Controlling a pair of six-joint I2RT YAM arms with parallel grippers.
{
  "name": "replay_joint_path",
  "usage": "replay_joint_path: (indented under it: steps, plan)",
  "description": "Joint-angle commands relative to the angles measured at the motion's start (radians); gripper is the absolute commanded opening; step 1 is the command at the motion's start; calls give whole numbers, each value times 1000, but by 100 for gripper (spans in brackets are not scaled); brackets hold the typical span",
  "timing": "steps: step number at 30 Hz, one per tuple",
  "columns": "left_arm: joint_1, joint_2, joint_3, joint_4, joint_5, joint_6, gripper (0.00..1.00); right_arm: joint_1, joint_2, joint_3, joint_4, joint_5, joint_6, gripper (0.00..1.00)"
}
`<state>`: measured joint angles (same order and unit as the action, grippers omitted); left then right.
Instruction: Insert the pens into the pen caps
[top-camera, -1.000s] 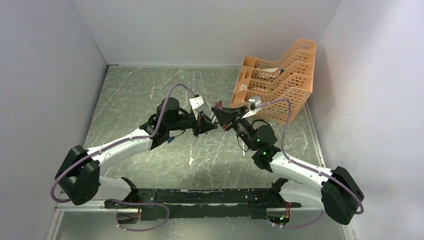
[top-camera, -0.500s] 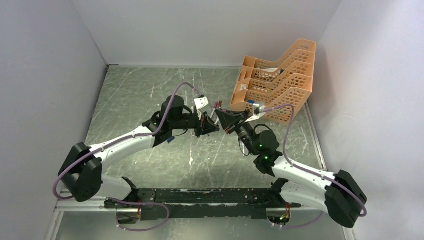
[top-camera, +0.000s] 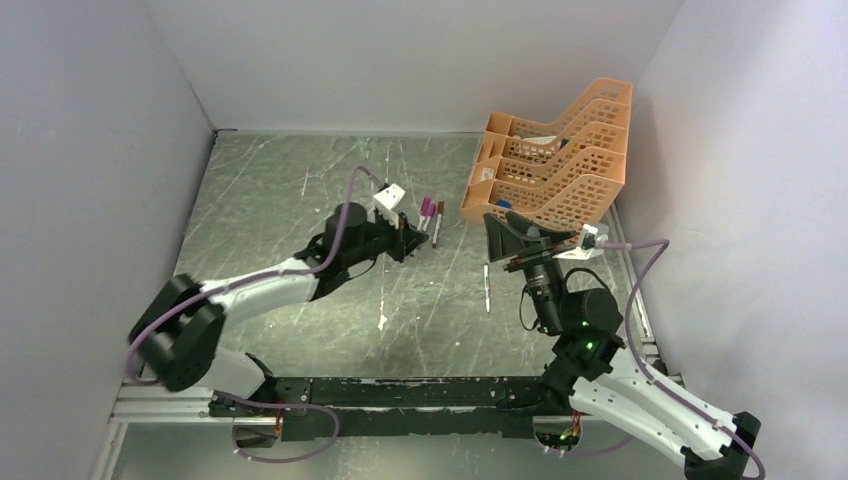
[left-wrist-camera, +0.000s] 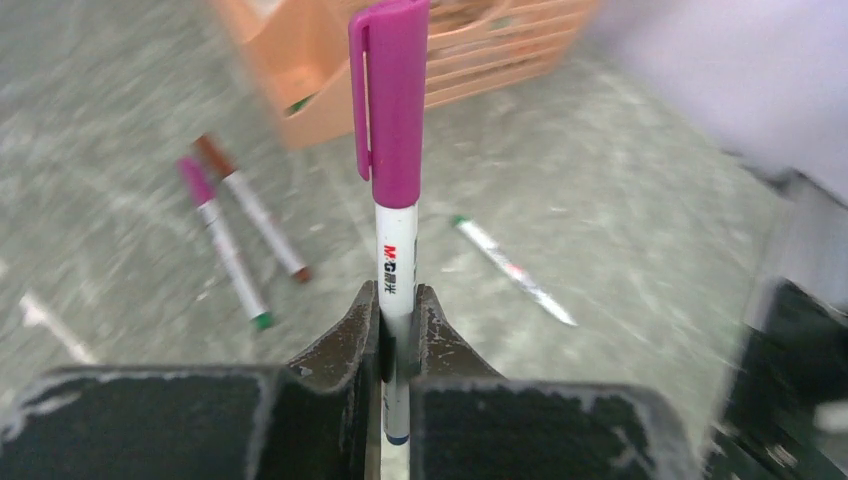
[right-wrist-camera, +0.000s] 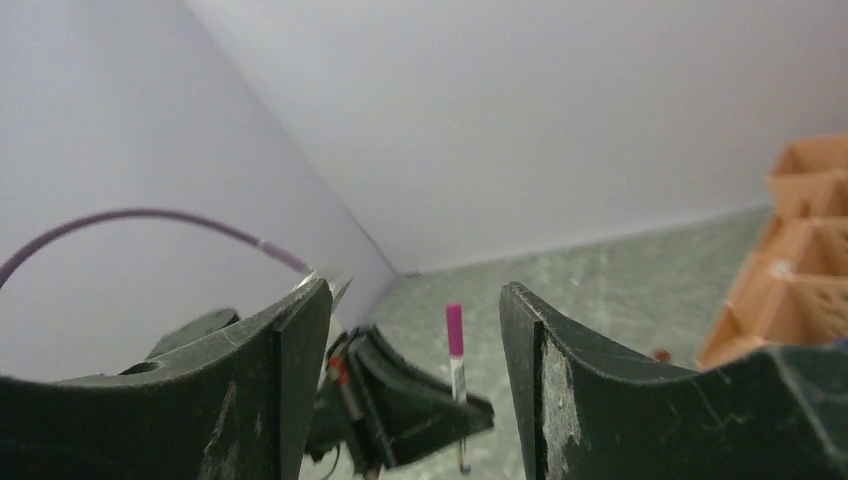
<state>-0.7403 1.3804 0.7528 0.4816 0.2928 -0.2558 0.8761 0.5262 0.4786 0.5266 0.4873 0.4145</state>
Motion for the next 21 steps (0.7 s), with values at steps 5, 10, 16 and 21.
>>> replay_joint_path:
  steps: [5,10,16,21]
  plan:
    - [11,403,366,-315,-574,23,19,3,-38,-72,-464,131,127,62]
    - [23,584,577,-457,-579,52,14,3,-75,-167,-520,129,257,62]
    - [64,743,772,-646,-460,19,15,3,-131,-209,-546,153,286,61]
    - [75,785,826,-735,-415,-7,17,3,-130,-175,-602,197,248,59]
